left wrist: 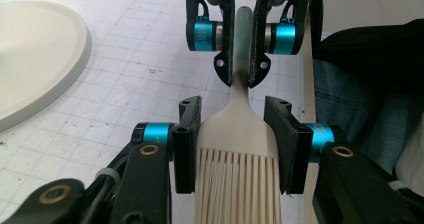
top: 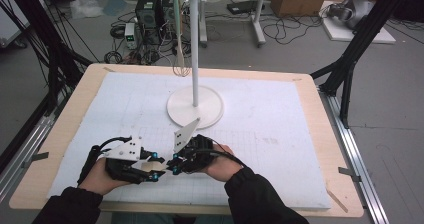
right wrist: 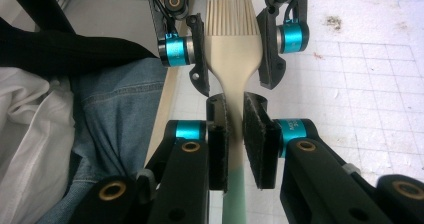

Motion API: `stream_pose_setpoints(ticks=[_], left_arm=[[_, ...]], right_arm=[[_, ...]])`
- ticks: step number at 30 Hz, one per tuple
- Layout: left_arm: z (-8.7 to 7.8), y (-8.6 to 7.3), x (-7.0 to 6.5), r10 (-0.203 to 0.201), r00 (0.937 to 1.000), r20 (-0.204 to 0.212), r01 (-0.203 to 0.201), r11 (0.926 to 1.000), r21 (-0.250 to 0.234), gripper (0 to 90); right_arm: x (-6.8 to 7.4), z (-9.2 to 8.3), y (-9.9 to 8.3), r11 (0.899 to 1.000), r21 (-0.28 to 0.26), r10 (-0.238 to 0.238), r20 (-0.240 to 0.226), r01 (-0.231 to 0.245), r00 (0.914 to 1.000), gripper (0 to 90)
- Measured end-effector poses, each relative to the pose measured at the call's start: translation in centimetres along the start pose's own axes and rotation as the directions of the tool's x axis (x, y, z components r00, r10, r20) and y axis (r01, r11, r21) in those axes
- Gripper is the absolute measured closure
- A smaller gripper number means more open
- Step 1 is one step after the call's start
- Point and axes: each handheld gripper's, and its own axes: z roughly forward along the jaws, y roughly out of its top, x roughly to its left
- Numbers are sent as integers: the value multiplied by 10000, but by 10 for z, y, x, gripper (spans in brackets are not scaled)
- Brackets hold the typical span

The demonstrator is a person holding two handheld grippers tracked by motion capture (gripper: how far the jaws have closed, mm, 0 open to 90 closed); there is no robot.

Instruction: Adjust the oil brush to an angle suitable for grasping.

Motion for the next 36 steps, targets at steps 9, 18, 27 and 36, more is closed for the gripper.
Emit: stream_pose_setpoints(ticks=[9, 18, 27, 36], left_arm=[[-2, -1, 1, -85, 9999, -94, 85, 10000, -7, 602], [-4, -2, 1, -125, 9998, -168, 124, 9999, -52, 602], [-8, -3, 2, -242, 9995, -198, 237, 9993, -284, 601], [-5, -5, 3, -325, 9995, 29, 325, 9994, -69, 594]], right_arm=[[-2, 0, -6, 9995, -199, 247, 113, -245, 9996, 683], [-5, 0, -26, 9972, -247, 702, 28, -701, 9975, 666], [-5, -3, -36, 9977, -270, 630, 35, -629, 9980, 780], [-3, -5, -34, 9993, -107, 361, -14, -361, 9993, 804]])
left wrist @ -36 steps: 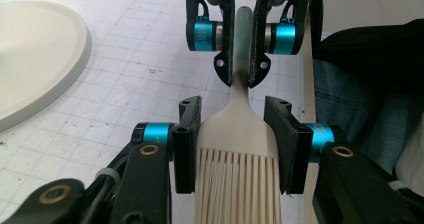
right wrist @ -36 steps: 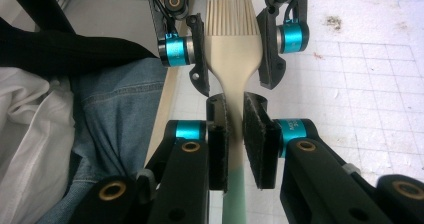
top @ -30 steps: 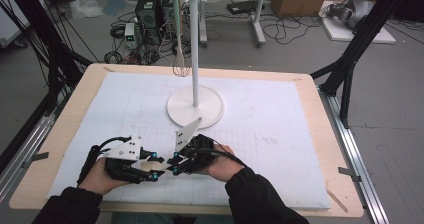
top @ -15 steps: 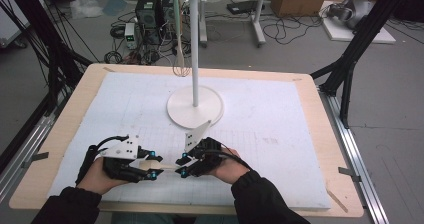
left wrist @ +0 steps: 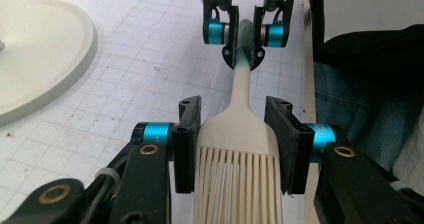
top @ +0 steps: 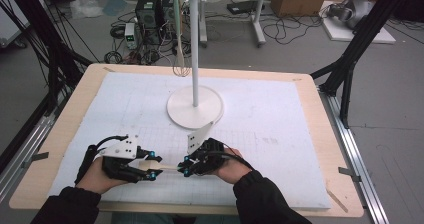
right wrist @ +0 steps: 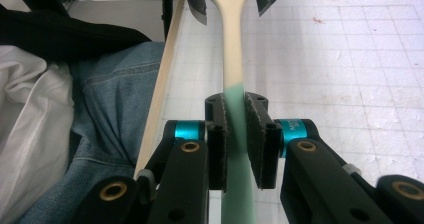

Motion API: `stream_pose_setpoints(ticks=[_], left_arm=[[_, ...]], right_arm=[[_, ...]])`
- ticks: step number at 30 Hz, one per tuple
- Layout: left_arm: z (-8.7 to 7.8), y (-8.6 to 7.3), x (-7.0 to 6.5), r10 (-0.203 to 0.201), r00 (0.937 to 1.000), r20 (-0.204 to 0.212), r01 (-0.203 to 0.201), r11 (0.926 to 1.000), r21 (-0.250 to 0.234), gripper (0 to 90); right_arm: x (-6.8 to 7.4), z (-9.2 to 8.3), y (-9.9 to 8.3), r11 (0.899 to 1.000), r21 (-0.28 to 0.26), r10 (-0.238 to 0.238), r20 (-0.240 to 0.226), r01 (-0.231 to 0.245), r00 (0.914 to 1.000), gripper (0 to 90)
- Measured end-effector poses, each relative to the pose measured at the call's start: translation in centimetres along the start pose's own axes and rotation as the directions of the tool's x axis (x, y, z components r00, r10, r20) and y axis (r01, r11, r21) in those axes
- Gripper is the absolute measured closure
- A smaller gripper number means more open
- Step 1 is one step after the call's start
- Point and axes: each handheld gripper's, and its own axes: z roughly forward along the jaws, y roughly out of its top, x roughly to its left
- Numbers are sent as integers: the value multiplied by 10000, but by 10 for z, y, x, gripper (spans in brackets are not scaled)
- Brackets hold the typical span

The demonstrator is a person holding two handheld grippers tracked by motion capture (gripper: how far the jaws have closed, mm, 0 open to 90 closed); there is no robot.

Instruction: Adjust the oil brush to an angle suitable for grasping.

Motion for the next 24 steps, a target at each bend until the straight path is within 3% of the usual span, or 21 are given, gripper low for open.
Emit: stream_pose_setpoints(ticks=[15, 24], left_arm=[[-1, -2, 1, -256, 9997, 6, 256, 9996, 84, 580], [0, -2, 2, -317, 9995, -17, 318, 9992, 245, 509]], right_arm=[[1, 0, 8, 9993, 371, -64, 33, 63, 10000, 809], [2, -2, 15, 9975, 685, -208, 216, 193, 9996, 809]])
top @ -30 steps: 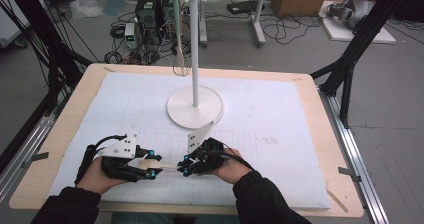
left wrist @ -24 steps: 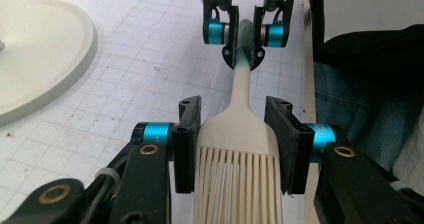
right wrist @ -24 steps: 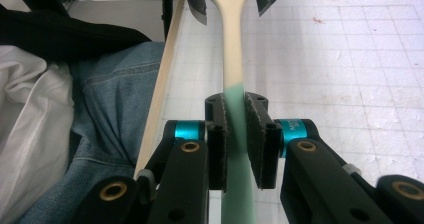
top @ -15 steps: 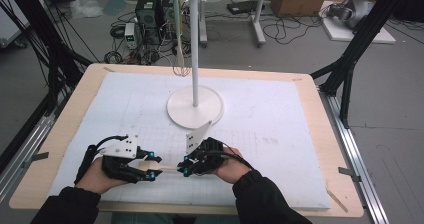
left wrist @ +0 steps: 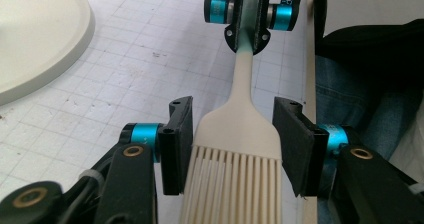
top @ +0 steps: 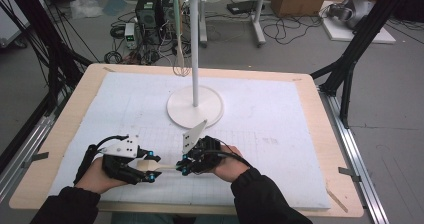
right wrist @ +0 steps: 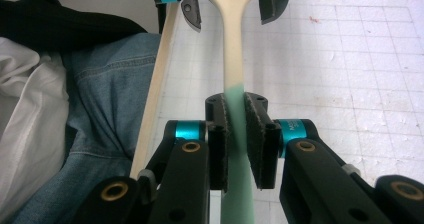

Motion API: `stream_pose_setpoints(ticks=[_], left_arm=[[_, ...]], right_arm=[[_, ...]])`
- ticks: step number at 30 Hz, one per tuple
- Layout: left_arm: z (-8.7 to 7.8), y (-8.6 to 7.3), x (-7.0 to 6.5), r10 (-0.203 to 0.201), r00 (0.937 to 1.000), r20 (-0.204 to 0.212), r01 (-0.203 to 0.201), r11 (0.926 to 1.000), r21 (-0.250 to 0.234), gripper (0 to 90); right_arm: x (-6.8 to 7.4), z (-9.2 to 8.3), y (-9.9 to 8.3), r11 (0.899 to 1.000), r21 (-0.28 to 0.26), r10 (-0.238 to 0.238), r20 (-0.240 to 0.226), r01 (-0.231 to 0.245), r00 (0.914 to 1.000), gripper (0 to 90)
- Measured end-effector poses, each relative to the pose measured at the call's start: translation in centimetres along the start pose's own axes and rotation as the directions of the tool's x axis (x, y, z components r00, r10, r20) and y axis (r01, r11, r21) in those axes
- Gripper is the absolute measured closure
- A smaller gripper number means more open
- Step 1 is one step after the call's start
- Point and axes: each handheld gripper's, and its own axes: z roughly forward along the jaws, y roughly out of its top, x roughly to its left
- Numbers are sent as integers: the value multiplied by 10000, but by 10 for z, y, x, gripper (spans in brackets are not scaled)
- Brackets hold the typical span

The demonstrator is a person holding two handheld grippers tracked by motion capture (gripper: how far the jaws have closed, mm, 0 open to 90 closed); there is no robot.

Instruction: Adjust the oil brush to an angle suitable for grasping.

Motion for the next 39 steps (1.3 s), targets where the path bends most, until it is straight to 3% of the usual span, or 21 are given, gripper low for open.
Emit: stream_pose_setpoints(ticks=[12, 21, 32, 39], left_arm=[[1, 3, -1, 41, 10000, 26, -41, 9999, 110, 499], [5, 4, -3, 465, 9985, 274, -482, 9966, 675, 611], [10, 2, -2, 444, 9973, 585, -517, 9902, 1298, 703], [12, 1, -3, 503, 9958, 761, -616, 9861, 1543, 779]], right_arm=[[0, 10, 8, 9985, 536, -99, 88, 94, 9999, 808], [3, 22, 17, 9953, 939, -256, -9, 255, 9997, 807], [7, 31, 28, 9886, 1362, -650, -32, 649, 9979, 807], [10, 30, 32, 9882, 1285, -837, -7, 831, 9965, 807]])
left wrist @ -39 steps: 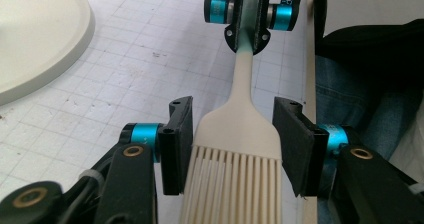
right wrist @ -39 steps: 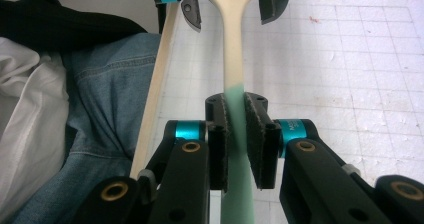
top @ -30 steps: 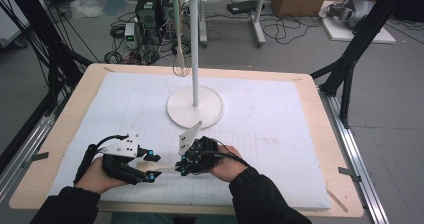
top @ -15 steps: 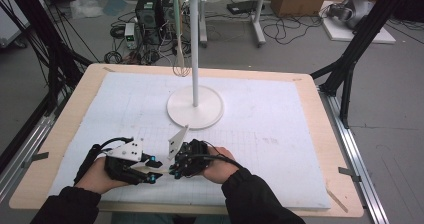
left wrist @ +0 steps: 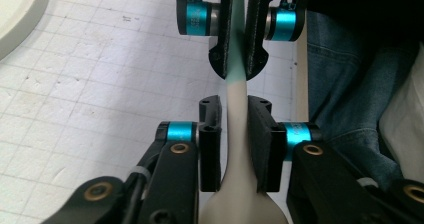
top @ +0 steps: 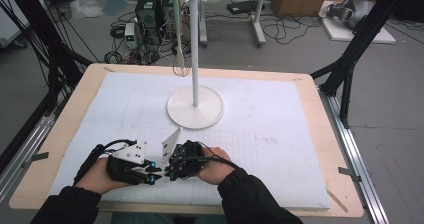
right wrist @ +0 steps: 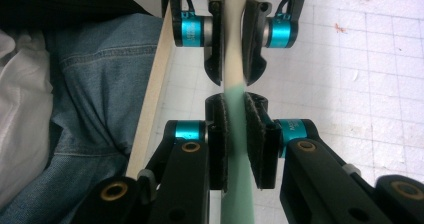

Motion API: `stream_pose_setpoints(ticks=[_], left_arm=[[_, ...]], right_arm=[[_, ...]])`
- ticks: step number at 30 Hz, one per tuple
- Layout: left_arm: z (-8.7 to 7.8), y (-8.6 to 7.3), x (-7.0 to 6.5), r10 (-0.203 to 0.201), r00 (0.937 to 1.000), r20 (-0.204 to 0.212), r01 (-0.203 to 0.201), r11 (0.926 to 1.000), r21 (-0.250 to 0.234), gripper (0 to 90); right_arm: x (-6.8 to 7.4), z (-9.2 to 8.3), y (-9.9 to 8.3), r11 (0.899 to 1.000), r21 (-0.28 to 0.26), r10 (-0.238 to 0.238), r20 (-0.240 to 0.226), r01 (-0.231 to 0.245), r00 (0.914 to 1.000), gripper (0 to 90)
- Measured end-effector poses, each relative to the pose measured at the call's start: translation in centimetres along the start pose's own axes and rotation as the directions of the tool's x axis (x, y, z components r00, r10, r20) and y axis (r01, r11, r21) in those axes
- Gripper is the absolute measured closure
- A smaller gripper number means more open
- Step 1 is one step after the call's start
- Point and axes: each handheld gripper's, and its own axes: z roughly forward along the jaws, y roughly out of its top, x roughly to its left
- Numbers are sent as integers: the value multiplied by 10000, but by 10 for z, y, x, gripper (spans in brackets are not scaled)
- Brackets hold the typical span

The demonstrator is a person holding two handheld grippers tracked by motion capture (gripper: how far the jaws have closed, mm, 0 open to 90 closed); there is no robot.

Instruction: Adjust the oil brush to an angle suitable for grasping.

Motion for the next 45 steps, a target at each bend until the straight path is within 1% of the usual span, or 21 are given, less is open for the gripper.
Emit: stream_pose_setpoints(ticks=[1, 3, 4, 5, 6, 10, 12, 14, 15, 17, 18, 23, 28, 31, 33, 36, 39, 40, 42, 43, 45], left_arm=[[1, 0, -1, -33, 10000, -31, 32, 10000, -75, 790], [0, 1, -1, 45, 10000, 16, -45, 10000, 59, 802], [0, 1, -2, 55, 10000, -13, -55, 10000, 15, 805], [0, 0, -2, 66, 10000, -8, -66, 9999, -79, 808], [0, 0, -2, 142, 9999, -4, -142, 9999, -54, 810], [-2, 1, -3, 256, 9996, -120, -257, 9995, -164, 814], [-4, 1, -3, 272, 9994, -193, -276, 9994, -199, 815], [-4, 0, -2, 183, 9996, -200, -189, 9994, -291, 815], [-5, 0, -2, 236, 9995, -224, -242, 9993, -268, 815], [-6, 0, -2, 189, 9995, -268, -198, 9992, -345, 815], [-7, 0, -2, 244, 9993, -278, -253, 9991, -342, 815], [-9, -1, -1, 222, 9992, -323, -236, 9989, -416, 815], [-8, -1, -1, 205, 9994, -271, -219, 9984, -522, 815], [-8, -1, -1, 213, 9995, -217, -225, 9983, -541, 815], [-8, -1, -1, 186, 9997, -160, -194, 9985, -521, 814], [-7, 0, -2, 167, 9998, -123, -173, 9986, -509, 811], [-8, 1, -1, 172, 9998, -134, -179, 9984, -543, 807], [-8, 1, -1, 61, 9999, -110, -67, 9983, -576, 800], [-8, 1, 0, 81, 9999, -104, -86, 9986, -522, 763], [-7, 1, -1, 11, 9999, -103, -16, 9986, -525, 755], [-7, 2, -1, 109, 9999, -95, -113, 9991, -399, 748]], right_arm=[[0, 0, 0, 10000, 17, -26, -15, 26, 10000, 806], [0, 0, 0, 10000, 33, -46, -30, 46, 10000, 806], [0, 0, 0, 10000, 9, -72, -65, 72, 10000, 804], [0, 1, 0, 10000, -43, -25, -84, 24, 10000, 803], [0, 0, 0, 10000, -93, 33, -184, -35, 9998, 801], [-1, -2, -2, 9994, -320, 112, -238, -119, 9997, 789], [-2, -4, -3, 9990, -416, 173, -264, -184, 9995, 762], [-2, -5, -5, 9985, -465, 278, -225, -288, 9994, 725], [-3, -6, -6, 9979, -541, 342, -268, -356, 9991, 723], [-4, -8, -10, 9973, -590, 422, -261, -437, 9988, 711], [-5, -9, -12, 9969, -628, 456, -235, -470, 9987, 712], [-8, -13, -21, 9946, -789, 660, -288, -681, 9974, 713], [-8, -16, -24, 9931, -846, 782, -339, -808, 9964, 730], [-8, -15, -24, 9934, -886, 701, -354, -730, 9969, 758], [-7, -15, -24, 9939, -854, 658, -466, -696, 9967, 766], [-7, -15, -23, 9956, -697, 590, -521, -626, 9969, 776], [-6, -16, -21, 9969, -638, 437, -362, -460, 9984, 780], [-5, -18, -21, 9970, -652, 388, -299, -407, 9988, 781], [-4, -19, -19, 9973, -638, 345, -238, -359, 9991, 782], [-5, -19, -19, 9977, -609, 274, -167, -284, 9995, 783], [-4, -20, -17, 9985, -515, 174, -145, -181, 9997, 783]])
